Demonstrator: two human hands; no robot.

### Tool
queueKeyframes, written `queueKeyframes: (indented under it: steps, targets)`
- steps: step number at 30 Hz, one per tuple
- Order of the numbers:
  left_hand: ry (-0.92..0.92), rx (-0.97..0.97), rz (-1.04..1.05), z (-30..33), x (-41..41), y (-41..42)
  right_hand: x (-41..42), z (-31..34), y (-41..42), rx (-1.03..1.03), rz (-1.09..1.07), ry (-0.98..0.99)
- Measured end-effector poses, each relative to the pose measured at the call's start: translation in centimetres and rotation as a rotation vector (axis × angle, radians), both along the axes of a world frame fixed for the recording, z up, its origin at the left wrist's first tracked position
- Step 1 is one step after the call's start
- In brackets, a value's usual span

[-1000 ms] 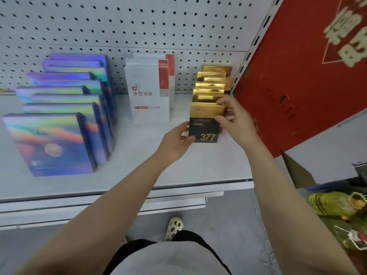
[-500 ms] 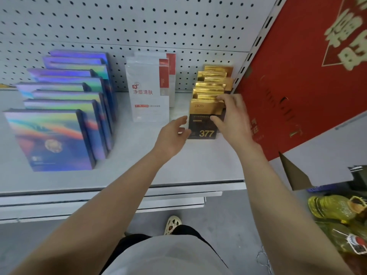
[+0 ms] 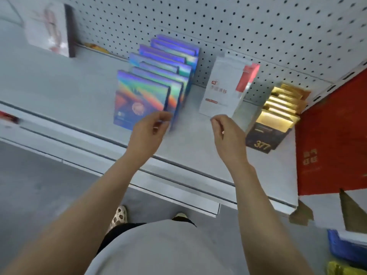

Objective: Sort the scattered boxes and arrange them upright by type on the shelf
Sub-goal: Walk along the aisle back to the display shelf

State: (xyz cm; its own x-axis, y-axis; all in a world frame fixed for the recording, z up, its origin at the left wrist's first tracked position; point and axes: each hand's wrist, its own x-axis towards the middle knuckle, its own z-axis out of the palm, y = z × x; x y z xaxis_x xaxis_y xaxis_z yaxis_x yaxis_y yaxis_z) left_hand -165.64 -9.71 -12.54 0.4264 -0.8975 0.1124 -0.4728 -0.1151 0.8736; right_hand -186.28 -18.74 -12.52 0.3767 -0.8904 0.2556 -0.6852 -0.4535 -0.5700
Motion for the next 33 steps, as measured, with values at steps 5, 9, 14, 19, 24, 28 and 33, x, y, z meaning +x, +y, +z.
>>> queueKeyframes:
  steps: [5, 9, 14, 19, 24, 28, 33]
  targets:
    - [0.033, 0.036, 0.193, -1.3, 8.5, 8.2, 9.2, -1.6, 3.7, -0.003, 0.176, 0.002]
    - [0.055, 0.079, 0.351, -1.4, 15.6, 14.9, 17.4, -1.9, 7.7, 0.008, 0.288, 0.021]
    - [0.061, 0.088, 0.515, -1.9, 24.5, 23.2, 27.5, -3.2, 13.1, 0.065, 0.452, 0.029]
    - [0.035, 0.131, 0.631, -3.1, 32.0, 29.9, 37.5, -3.8, 17.9, 0.116, 0.591, 0.032]
    - [0.070, 0.148, 0.768, -4.0, 37.9, 33.7, 46.8, -3.9, 20.5, 0.139, 0.742, 0.102]
    - [0.069, 0.183, 0.848, -4.8, 43.0, 34.9, 54.5, -4.2, 21.0, 0.155, 0.827, 0.114]
    - [0.051, 0.227, 0.906, -5.6, 51.7, 34.6, 65.0, -5.0, 20.2, 0.143, 0.880, 0.115]
